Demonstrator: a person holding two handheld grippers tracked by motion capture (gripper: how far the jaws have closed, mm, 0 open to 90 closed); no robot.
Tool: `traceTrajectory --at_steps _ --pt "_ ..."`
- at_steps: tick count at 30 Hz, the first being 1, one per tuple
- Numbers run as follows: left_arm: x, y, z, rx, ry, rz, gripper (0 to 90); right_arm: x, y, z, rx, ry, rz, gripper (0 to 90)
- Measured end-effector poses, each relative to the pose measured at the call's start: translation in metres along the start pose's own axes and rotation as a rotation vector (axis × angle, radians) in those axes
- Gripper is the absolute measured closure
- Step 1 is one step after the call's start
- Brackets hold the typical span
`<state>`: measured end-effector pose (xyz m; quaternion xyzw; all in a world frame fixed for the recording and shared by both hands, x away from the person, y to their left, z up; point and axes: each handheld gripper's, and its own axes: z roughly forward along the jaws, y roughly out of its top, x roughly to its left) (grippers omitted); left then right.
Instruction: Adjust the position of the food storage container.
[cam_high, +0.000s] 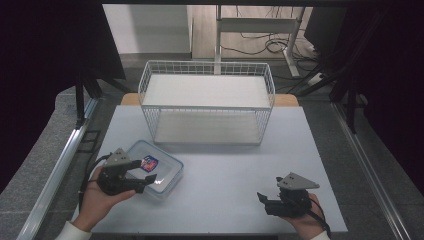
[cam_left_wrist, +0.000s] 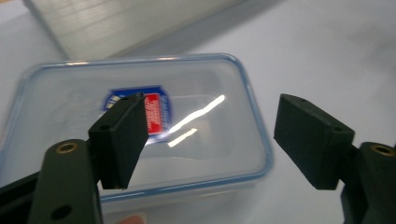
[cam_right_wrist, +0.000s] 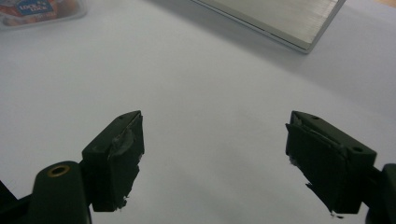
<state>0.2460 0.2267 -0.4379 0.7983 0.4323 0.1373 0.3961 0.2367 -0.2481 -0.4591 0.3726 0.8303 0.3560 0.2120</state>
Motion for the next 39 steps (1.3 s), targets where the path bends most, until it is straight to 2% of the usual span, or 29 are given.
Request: traceTrajectory --at_steps 4,6,7,10,11,12,13,15,17,19,20,21,22,25,26,27,28,29,30,31,32,39 --pt "0.019 0.008 -0.005 0.002 0.019 -0.024 30.5 0.000 0.000 0.001 0.007 -0.002 0.002 19.7" --pt "0.037 0.010 -0.006 0.016 0.056 -0.040 34.7 0.000 -0.001 0.003 0.018 -0.006 0.003 19.8" --pt "0.037 0.010 -0.006 0.016 0.056 -0.040 35.2 0.000 -0.001 0.003 0.018 -0.006 0.003 19.8" --pt "0.062 0.010 -0.003 0.046 0.077 -0.100 36.9 0.001 -0.001 0.004 0.028 -0.005 -0.001 19.8" --pt "0.062 0.010 -0.003 0.046 0.077 -0.100 37.1 0.001 -0.001 0.004 0.028 -0.005 -0.001 19.8" --pt "0.068 0.009 -0.001 0.055 0.084 -0.109 37.1 0.001 -0.001 0.004 0.028 -0.005 -0.002 19.8" --pt "0.080 0.008 0.001 0.072 0.099 -0.134 37.4 0.001 -0.001 0.005 0.028 -0.005 0.002 19.8" --pt "0.085 0.008 0.003 0.079 0.101 -0.146 38.1 0.001 -0.001 0.005 0.030 -0.006 0.002 19.8" --pt "0.099 0.008 0.007 0.091 0.102 -0.179 40.4 0.000 -0.002 0.005 0.035 -0.003 0.002 19.8" --pt "0.103 0.008 0.008 0.092 0.102 -0.186 42.1 0.000 -0.002 0.006 0.035 -0.004 0.002 19.8" --pt "0.109 0.008 0.011 0.101 0.112 -0.191 46.8 0.000 -0.002 0.006 0.035 -0.005 0.001 19.8" --pt "0.109 0.008 0.011 0.101 0.112 -0.191 50.5 0.000 -0.002 0.006 0.035 -0.005 0.001 19.8" --pt "0.116 0.006 0.015 0.122 0.149 -0.197 54.0 0.000 -0.002 0.006 0.036 -0.005 0.002 19.8" --pt "0.124 0.005 0.019 0.146 0.159 -0.207 66.5 -0.001 -0.002 0.006 0.037 -0.005 0.003 19.8" --pt "0.127 0.004 0.021 0.160 0.162 -0.206 66.5 -0.001 -0.003 0.006 0.038 -0.004 0.003 19.8" --pt "0.132 0.002 0.025 0.192 0.165 -0.202 74.8 -0.001 -0.003 0.007 0.041 -0.005 0.001 19.8" --pt "0.132 0.002 0.025 0.192 0.165 -0.202 78.4 -0.001 -0.003 0.007 0.042 -0.004 0.002 19.8" --pt "0.136 -0.001 0.030 0.226 0.162 -0.192 81.3 -0.001 -0.003 0.007 0.044 -0.004 0.001 19.8" --pt "0.136 -0.001 0.030 0.226 0.162 -0.192 84.1 -0.001 -0.003 0.007 0.044 -0.004 0.001 19.8" --pt "0.139 -0.002 0.032 0.242 0.156 -0.194 84.1 -0.001 -0.003 0.008 0.043 -0.005 0.003 19.8" --pt "0.144 -0.006 0.035 0.267 0.149 -0.201 87.9 -0.002 -0.003 0.008 0.046 -0.006 0.005 19.8" --pt "0.149 -0.014 0.038 0.328 0.149 -0.180 89.7 -0.002 -0.004 0.009 0.051 -0.008 0.004 19.8"
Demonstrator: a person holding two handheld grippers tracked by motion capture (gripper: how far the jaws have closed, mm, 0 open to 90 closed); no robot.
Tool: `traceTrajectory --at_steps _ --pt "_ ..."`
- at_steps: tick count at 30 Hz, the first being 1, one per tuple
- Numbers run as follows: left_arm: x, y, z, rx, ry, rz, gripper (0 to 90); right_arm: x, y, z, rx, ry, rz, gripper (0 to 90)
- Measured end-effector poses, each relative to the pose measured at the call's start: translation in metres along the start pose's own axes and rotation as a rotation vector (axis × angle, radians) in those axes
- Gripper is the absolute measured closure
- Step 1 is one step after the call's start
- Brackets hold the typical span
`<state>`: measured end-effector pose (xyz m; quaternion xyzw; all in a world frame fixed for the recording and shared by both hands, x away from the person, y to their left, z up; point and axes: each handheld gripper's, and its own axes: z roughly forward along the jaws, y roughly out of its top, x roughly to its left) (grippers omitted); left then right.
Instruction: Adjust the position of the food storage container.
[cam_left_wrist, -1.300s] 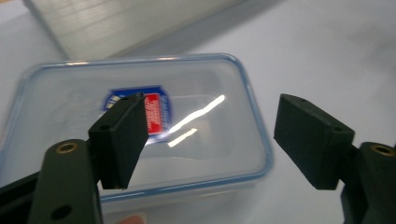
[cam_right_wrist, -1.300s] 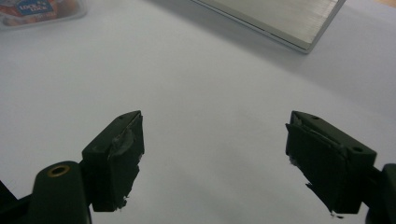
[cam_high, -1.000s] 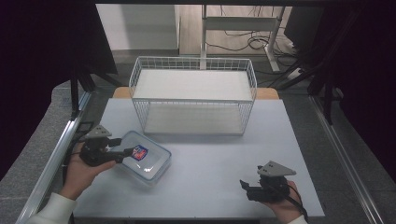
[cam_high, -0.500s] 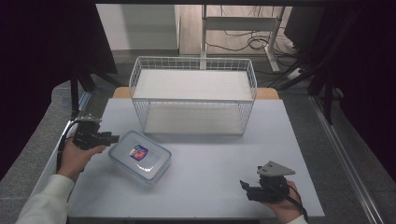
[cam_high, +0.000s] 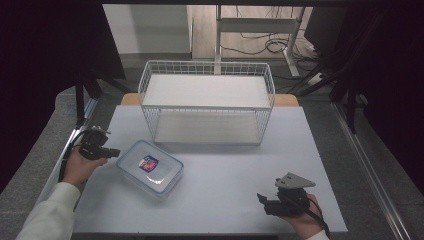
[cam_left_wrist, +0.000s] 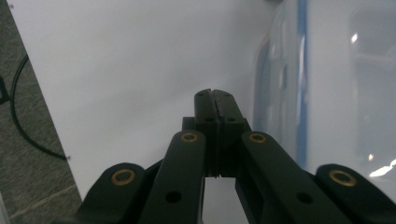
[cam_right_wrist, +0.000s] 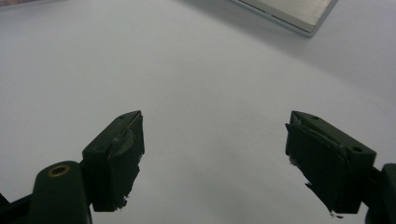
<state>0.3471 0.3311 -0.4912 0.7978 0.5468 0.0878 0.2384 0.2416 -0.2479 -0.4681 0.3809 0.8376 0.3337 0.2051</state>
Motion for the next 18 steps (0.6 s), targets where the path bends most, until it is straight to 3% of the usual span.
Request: traceTrajectory --at_steps 2,5,9,18 --pt "-0.001 -0.001 0.001 0.008 -0.007 0.011 89.7 0.000 0.000 0.000 0.001 0.000 0.002 19.8" --pt "-0.001 -0.005 0.005 0.009 -0.082 0.020 89.7 0.000 0.000 0.000 0.004 -0.001 0.003 19.8" --pt "-0.006 -0.006 0.008 0.021 -0.066 0.048 89.8 0.000 -0.001 0.001 0.009 -0.003 0.003 19.8" --pt "-0.015 -0.008 0.009 0.024 -0.083 0.053 89.8 0.000 -0.001 0.003 0.016 -0.002 0.000 19.8"
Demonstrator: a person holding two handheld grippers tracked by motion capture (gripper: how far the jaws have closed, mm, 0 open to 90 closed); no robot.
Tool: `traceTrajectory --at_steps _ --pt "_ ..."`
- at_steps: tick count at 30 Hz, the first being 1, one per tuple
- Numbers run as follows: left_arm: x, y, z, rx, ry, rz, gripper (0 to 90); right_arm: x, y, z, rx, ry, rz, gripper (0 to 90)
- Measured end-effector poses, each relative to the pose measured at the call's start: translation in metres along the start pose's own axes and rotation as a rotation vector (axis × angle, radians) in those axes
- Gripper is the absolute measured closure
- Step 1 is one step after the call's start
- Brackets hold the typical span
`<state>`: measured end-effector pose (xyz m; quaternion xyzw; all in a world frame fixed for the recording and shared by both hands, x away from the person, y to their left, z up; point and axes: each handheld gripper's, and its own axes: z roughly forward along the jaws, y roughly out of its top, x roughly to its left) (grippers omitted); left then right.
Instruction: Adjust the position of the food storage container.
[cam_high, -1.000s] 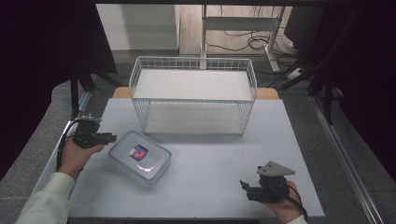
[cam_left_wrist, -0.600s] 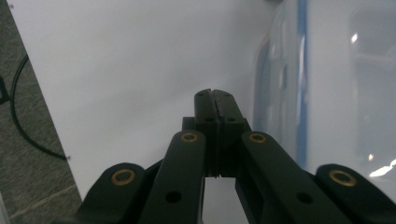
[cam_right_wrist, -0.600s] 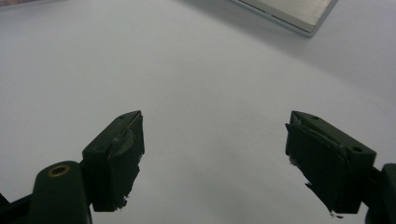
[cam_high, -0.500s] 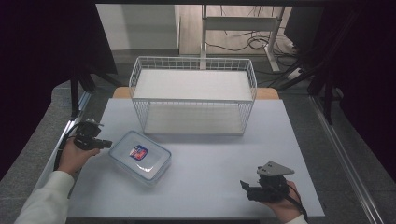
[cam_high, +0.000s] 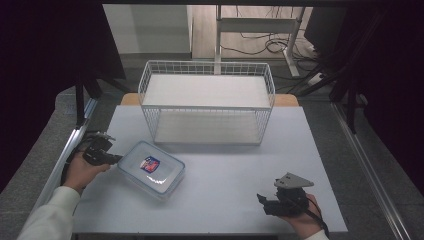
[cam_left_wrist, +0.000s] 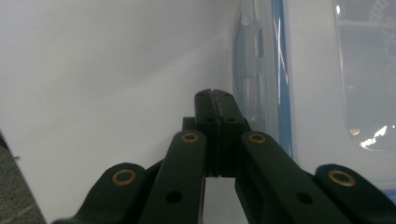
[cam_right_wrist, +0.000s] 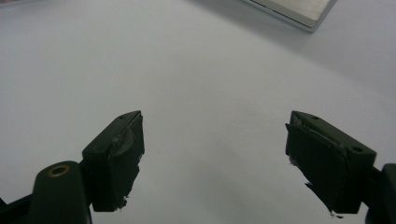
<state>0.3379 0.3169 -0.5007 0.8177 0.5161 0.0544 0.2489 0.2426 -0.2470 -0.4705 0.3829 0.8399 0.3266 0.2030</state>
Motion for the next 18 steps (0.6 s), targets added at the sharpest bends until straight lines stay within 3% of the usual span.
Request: traceTrajectory --at_steps 9,13,18 --pt "-0.033 0.003 0.008 0.017 -0.069 0.037 89.8 0.001 0.000 0.000 0.001 -0.001 0.000 19.7" --pt "-0.060 0.008 0.016 0.013 -0.113 0.066 89.7 0.001 0.000 0.000 0.000 -0.002 0.003 19.7" --pt "-0.074 0.011 0.020 0.016 -0.134 0.079 89.7 0.001 0.000 0.000 0.002 0.000 -0.002 19.7"
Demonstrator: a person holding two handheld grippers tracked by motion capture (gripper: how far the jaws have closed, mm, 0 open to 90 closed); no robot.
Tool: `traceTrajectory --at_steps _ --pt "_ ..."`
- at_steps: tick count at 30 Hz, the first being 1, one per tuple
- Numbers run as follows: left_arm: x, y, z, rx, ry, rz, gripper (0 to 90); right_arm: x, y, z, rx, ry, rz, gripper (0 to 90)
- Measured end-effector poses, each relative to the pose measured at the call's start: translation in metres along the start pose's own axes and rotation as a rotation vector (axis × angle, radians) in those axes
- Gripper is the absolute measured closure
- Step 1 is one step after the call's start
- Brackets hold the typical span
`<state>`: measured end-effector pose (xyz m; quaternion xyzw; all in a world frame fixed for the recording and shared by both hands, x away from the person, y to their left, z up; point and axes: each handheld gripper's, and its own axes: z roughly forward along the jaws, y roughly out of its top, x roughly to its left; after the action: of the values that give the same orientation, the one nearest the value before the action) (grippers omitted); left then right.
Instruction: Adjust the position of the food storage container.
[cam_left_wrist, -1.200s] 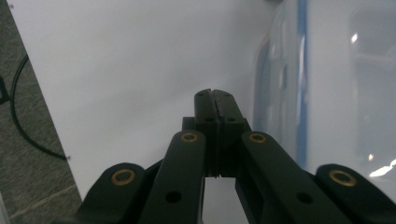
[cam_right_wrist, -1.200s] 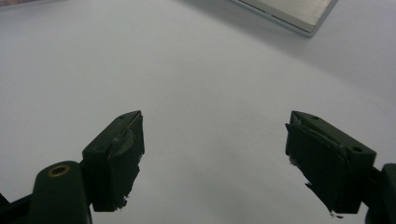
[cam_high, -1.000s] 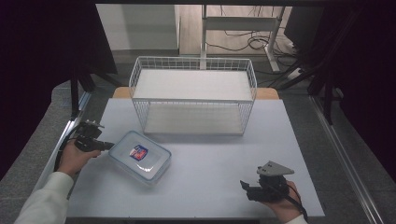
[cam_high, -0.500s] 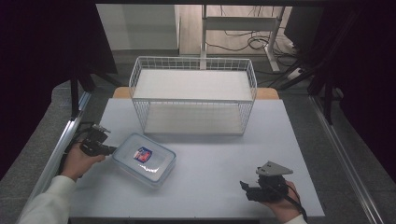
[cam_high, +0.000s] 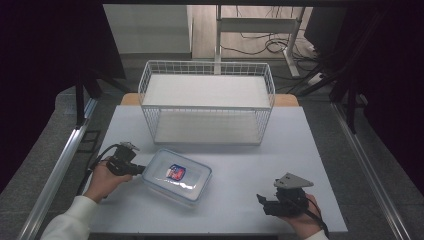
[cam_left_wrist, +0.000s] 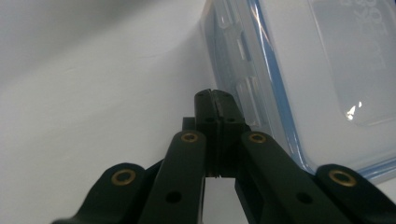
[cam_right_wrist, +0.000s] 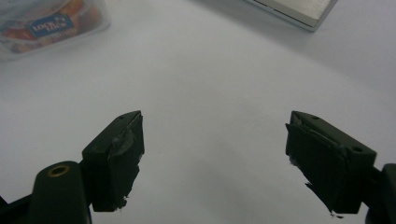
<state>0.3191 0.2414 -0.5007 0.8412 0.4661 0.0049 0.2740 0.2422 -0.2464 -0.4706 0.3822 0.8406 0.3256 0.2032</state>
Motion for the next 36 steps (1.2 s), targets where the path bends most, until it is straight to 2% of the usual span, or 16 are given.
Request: traceTrajectory --at_steps 7,8,10,11,14,16,18,23,28,32,34,36 --pt "-0.012 0.003 0.004 -0.001 -0.018 0.016 89.7 0.000 0.000 0.000 0.002 0.002 -0.001 19.6" --pt "-0.015 0.004 0.006 -0.005 -0.040 0.009 89.7 0.000 0.000 0.001 0.002 0.002 -0.001 19.6" --pt "-0.016 0.005 0.007 -0.005 -0.049 0.008 89.7 0.000 0.000 0.001 0.002 0.002 0.000 19.7" --pt "-0.019 0.006 0.010 -0.016 -0.068 0.001 89.7 0.000 0.000 0.001 0.002 0.002 0.000 19.7" --pt "-0.022 0.007 0.013 -0.023 -0.082 -0.005 89.7 0.000 0.000 0.001 0.003 0.001 0.000 19.7" --pt "-0.032 0.013 0.017 -0.014 -0.072 0.021 89.7 0.000 0.000 0.001 0.006 0.002 0.001 19.6" --pt "-0.034 0.015 0.018 -0.014 -0.074 0.025 89.7 0.000 0.000 0.002 0.007 0.002 0.001 19.6" --pt "-0.055 0.026 0.028 -0.012 -0.093 0.066 89.6 0.000 0.000 0.001 0.007 0.003 0.002 19.6" --pt "-0.060 0.030 0.032 -0.017 -0.103 0.068 89.6 0.000 0.000 0.001 0.004 0.003 0.002 19.6" --pt "-0.060 0.028 0.032 -0.026 -0.106 0.071 89.6 -0.001 0.000 0.001 0.003 0.006 0.002 19.6" --pt "-0.060 0.026 0.027 -0.052 -0.080 0.083 89.5 0.000 0.000 0.000 -0.001 0.011 0.001 19.6" --pt "-0.060 0.024 0.024 -0.063 -0.078 0.084 89.5 0.001 0.000 0.000 -0.008 0.013 -0.002 19.6"
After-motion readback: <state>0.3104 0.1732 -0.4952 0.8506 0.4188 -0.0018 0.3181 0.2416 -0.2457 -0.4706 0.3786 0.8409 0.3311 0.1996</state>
